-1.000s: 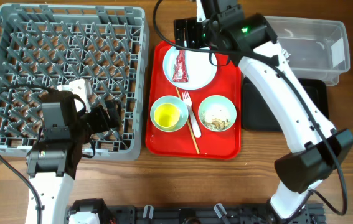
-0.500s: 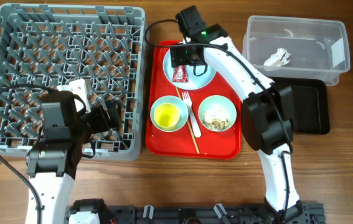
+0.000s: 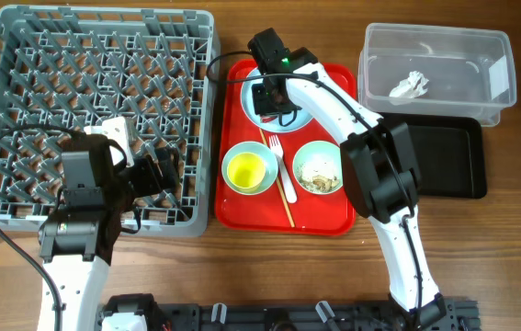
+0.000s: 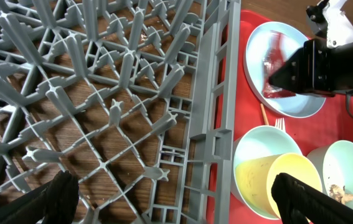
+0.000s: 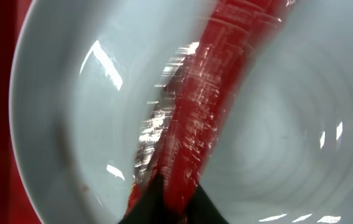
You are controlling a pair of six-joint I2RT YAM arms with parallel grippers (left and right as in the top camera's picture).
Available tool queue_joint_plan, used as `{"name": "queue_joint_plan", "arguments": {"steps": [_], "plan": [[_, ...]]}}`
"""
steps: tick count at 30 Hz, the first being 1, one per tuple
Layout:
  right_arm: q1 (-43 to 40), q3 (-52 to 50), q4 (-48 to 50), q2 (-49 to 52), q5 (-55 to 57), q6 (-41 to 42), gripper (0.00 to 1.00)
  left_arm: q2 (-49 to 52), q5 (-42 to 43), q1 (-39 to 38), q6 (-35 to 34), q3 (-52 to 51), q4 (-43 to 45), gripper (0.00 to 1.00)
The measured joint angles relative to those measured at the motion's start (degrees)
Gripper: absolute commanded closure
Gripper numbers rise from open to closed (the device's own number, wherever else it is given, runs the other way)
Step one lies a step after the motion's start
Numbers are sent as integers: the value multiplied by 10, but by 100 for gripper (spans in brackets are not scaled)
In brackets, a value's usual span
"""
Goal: Sort waste into correct bins and load items into the dishwasher rack
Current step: 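Grasp the red ketchup packet with the right gripper and drop it in the clear bin, then move the right gripper to the green rice bowl and grasp its rim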
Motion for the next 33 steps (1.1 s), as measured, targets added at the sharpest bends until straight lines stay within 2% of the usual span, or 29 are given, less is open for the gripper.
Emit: {"name": "queue_joint_plan", "arguments": {"steps": [7, 13, 16, 17, 18, 19, 20, 21, 26, 29, 31, 33], "plan": [[-12, 0, -34, -12, 0, 4, 96, 0, 0, 0, 0, 0, 0, 0], [-109, -1, -60, -160, 16, 10, 95, 0, 0, 0, 0, 0, 0, 0], [-176, 4, -98, -216, 54, 33, 75, 0, 0, 0, 0, 0, 0, 0], [-195, 5, -104, -219, 61, 38, 66, 0, 0, 0, 0, 0, 0, 0], [-216, 5, -111, -218, 67, 45, 50, 0, 0, 0, 0, 0, 0, 0], [-229, 5, -113, -214, 70, 45, 28, 0, 0, 0, 0, 0, 0, 0], [-238, 5, -111, -209, 73, 51, 15, 0, 0, 0, 0, 0, 0, 0], [-247, 4, -103, -205, 74, 54, 12, 0, 0, 0, 0, 0, 0, 0], [-261, 4, -93, -205, 36, 10, 11, 0, 0, 0, 0, 0, 0, 0], [-261, 2, -133, -222, -7, -12, 11, 0, 0, 0, 0, 0, 0, 0], [-261, 2, -170, -256, -39, -21, 16, 0, 0, 0, 0, 0, 0, 0], [-261, 2, -240, -300, -62, -23, 18, 0, 0, 0, 0, 0, 0, 0]]}}
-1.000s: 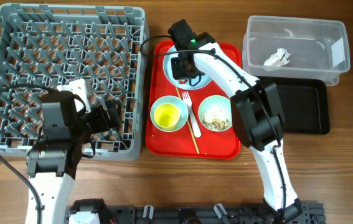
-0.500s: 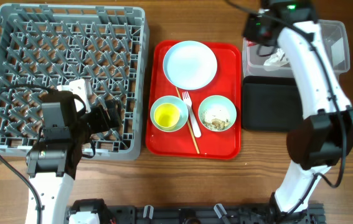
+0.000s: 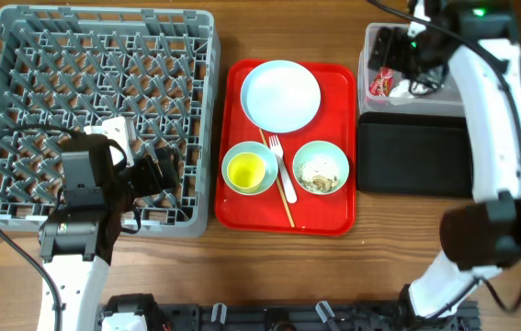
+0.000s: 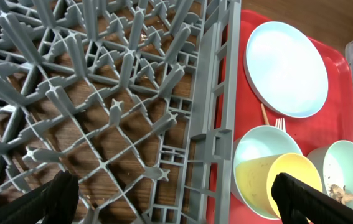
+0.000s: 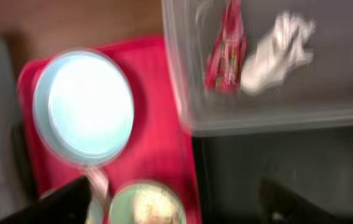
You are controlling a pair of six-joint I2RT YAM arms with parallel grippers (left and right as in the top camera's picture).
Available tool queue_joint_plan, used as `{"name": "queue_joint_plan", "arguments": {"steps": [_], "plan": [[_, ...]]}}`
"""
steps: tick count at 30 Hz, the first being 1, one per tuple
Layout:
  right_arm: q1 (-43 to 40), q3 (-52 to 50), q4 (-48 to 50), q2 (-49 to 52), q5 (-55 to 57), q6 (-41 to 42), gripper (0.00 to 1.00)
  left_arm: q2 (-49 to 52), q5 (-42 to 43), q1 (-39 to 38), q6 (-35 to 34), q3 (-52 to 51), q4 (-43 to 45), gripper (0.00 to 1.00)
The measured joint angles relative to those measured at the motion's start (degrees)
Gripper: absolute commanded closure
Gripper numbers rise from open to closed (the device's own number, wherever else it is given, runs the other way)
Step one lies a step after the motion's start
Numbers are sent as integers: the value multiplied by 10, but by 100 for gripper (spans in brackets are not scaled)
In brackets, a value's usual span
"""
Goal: Sort waste into correct bins and load items into the dishwasher rack
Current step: 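Move the right gripper to the green rice bowl and grasp its rim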
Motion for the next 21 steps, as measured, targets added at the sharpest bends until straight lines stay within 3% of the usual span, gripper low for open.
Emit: {"name": "queue_joint_plan", "arguments": {"steps": [3, 8, 10, 15, 21], "plan": [[0, 0, -94, -42, -22, 0, 18, 0, 0, 0, 0, 0, 0, 0], [19, 0, -127, -78, -31, 0, 18, 0, 0, 0, 0, 0, 0, 0], [67, 0, -140, -85, -30, 0, 18, 0, 0, 0, 0, 0, 0, 0], [175, -48, -122, -92, -16, 28, 18, 0, 0, 0, 0, 0, 0, 0], [210, -211, -21, -148, -8, 53, 15, 0, 0, 0, 0, 0, -3, 0]]}}
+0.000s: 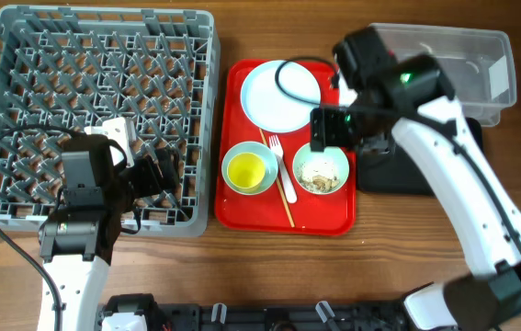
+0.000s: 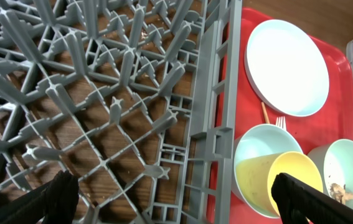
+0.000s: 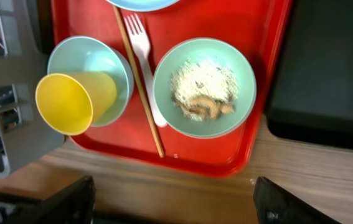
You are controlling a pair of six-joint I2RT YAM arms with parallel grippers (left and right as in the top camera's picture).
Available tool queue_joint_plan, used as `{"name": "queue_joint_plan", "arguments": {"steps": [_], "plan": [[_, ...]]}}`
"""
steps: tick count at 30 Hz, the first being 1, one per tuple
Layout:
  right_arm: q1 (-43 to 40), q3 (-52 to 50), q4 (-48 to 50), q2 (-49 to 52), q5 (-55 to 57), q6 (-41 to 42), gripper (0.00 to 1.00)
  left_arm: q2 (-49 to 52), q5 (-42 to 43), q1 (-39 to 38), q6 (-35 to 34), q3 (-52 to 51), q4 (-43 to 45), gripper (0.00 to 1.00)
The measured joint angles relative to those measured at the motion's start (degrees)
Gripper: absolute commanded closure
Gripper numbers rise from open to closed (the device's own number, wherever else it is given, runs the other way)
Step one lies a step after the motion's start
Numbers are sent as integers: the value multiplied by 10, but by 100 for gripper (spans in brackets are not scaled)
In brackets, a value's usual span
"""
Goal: Sort waste into correct bins and load items into the dishwasher rack
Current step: 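Move the right gripper to the green rice bowl and grasp its rim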
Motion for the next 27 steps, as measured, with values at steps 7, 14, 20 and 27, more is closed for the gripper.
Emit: {"name": "queue_joint_plan", "arguments": {"steps": [7, 14, 20, 27], "plan": [[11, -204, 214, -94, 6, -3, 14, 0, 0, 0, 0, 1, 0, 0], [11, -222, 255, 28, -4, 32, 20, 0, 0, 0, 0, 1, 0, 0], [21, -223, 312, 88, -11, 95, 24, 0, 0, 0, 0, 1, 0, 0], [64, -224, 335, 143, -3, 178, 38, 0, 0, 0, 0, 1, -1, 0]]}}
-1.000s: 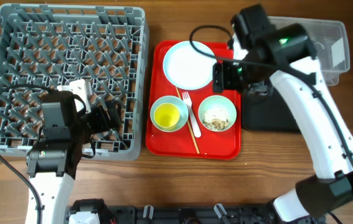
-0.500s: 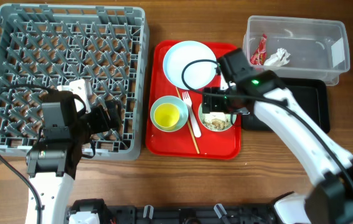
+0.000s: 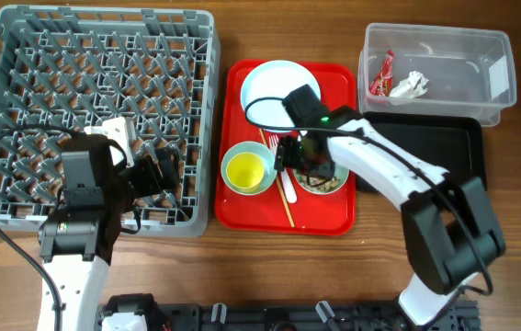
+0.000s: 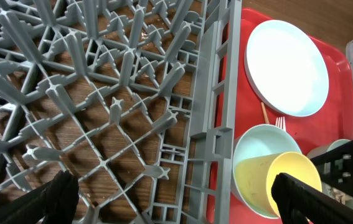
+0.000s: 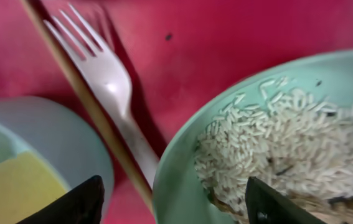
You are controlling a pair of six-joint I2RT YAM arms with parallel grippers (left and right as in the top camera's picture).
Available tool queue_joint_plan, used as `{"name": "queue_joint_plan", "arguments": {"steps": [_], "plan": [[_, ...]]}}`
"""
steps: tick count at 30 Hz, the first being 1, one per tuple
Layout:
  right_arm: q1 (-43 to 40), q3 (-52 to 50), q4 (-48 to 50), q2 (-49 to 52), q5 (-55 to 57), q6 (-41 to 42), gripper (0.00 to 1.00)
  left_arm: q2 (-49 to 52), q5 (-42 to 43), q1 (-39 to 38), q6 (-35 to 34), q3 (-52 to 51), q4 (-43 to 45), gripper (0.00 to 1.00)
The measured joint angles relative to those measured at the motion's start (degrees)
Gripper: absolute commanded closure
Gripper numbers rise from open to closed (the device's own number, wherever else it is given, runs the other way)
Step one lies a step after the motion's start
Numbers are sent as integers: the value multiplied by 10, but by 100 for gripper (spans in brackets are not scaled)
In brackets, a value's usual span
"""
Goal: Sort waste into correct bins and load items into the dishwasher rack
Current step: 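Move the right gripper to the green rice bowl and grasp its rim, then tip the green bowl over the black tray to dump the rice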
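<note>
On the red tray [image 3: 334,221] stand a pale plate [image 3: 262,87], a yellow cup [image 3: 246,169] in a light blue bowl, and a green bowl of rice [image 5: 288,143]. A white fork [image 5: 111,81] and a wooden chopstick [image 5: 83,99] lie between the bowls. My right gripper [image 5: 176,208] is open and low, its fingers either side of the rice bowl's left rim. Nothing is held. My left gripper [image 4: 176,205] hangs open over the near right corner of the grey dishwasher rack [image 3: 207,110]. A red wrapper [image 3: 384,74] lies in the clear bin [image 3: 494,64].
A crumpled tissue [image 3: 410,85] lies beside the wrapper in the clear bin. A black tray [image 3: 444,156] sits right of the red tray, in front of the bin. The rack's right wall runs close along the red tray's left edge.
My right gripper was high above the right half of the red tray. Now it is down at the left rim of the rice bowl, still open. The left arm has not moved.
My right gripper was shut on the red wrapper on the pale plate. Then it was open over the clear bin with the wrapper lying inside. Then it was back above the red tray, and now sits low at the rice bowl. The left gripper stayed over the rack.
</note>
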Motion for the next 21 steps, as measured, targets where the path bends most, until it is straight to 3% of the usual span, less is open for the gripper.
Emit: {"name": "queue_joint_plan", "arguments": {"steps": [3, 4, 8, 14, 16, 21], "plan": [[8, 0, 9, 15, 10, 23, 46, 0, 0, 0, 0, 0, 0, 0], [8, 0, 14, 17, 14, 30, 56, 0, 0, 0, 0, 0, 0, 0], [8, 0, 29, 17, 30, 43, 78, 0, 0, 0, 0, 0, 0, 0], [8, 0, 26, 17, 54, 51, 87, 0, 0, 0, 0, 0, 0, 0], [8, 0, 18, 17, 61, 51, 95, 0, 0, 0, 0, 0, 0, 0], [9, 3, 9, 16, 74, 52, 96, 0, 0, 0, 0, 0, 0, 0]]}}
